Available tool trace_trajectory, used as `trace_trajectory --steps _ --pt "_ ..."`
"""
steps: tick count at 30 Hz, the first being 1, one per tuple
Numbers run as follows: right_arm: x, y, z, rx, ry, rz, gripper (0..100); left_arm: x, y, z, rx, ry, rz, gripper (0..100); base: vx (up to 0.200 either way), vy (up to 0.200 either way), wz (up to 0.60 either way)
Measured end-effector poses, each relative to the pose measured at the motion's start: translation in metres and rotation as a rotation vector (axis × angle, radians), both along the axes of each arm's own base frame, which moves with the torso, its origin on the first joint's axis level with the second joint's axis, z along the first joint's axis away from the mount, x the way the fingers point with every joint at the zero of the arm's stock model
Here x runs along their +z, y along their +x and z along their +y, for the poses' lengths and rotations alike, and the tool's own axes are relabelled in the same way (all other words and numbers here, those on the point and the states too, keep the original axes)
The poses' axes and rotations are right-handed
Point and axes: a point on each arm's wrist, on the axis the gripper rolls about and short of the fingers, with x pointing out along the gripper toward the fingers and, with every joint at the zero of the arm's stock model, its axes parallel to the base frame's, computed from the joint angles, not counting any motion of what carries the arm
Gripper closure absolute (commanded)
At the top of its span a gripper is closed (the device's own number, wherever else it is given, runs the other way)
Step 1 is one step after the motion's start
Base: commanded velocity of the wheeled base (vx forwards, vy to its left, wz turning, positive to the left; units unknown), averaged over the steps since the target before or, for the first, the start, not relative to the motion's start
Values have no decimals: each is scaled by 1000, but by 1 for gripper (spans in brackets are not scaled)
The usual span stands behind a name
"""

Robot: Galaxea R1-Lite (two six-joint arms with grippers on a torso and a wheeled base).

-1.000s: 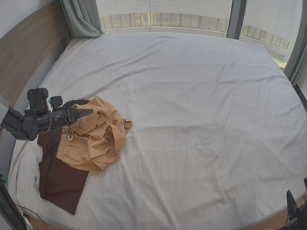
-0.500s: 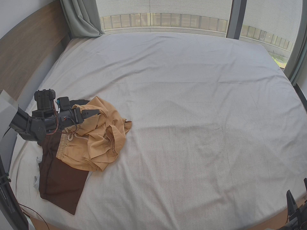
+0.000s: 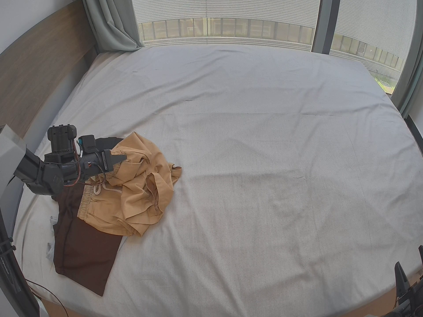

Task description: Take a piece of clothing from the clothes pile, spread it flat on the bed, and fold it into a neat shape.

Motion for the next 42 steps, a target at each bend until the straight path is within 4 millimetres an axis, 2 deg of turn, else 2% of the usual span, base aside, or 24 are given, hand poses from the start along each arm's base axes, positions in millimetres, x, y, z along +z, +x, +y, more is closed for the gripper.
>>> trace_trajectory --steps 11,18,27,42 --pt "0 0 0 0 0 0 0 3 -10 0 -2 -10 12 100 0 0 0" --pt "0 0 0 1 0 0 0 23 -28 -1 9 -37 -5 100 0 0 0" --pt "0 0 0 0 0 0 0 46 -62 -4 7 -59 -29 100 0 0 0" --pt "0 0 0 -1 0 0 0 75 -95 -4 10 -85 -92 100 0 0 0"
